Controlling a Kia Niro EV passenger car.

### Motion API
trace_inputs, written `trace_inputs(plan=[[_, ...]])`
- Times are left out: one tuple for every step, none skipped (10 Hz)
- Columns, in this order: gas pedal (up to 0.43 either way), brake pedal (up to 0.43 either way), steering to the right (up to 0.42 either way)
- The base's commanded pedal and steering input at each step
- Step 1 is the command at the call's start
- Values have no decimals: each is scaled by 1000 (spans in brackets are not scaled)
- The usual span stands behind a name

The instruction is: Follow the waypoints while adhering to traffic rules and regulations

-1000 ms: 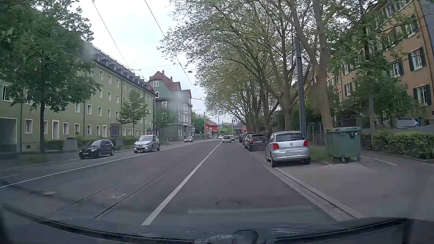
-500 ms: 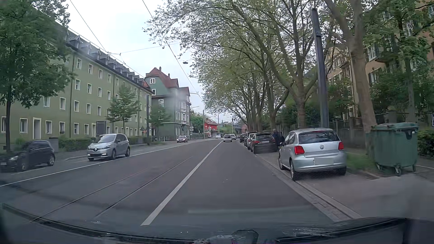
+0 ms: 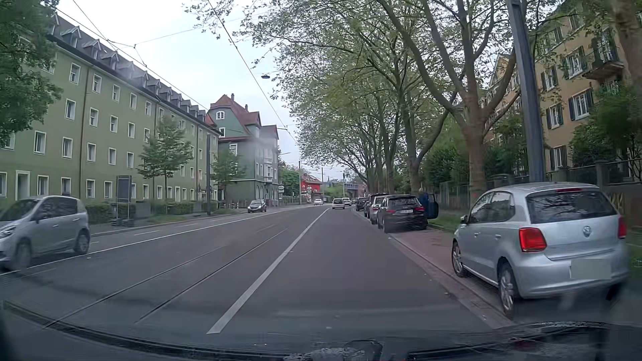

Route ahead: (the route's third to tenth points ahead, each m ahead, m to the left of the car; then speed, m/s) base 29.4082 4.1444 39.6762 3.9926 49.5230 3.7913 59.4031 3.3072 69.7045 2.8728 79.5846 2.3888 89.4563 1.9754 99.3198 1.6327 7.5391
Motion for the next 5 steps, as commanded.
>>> trace_inputs(plan=[[67, 0, 1], [67, 0, 0], [67, 0, 1], [67, 0, 0], [67, 0, 0]])
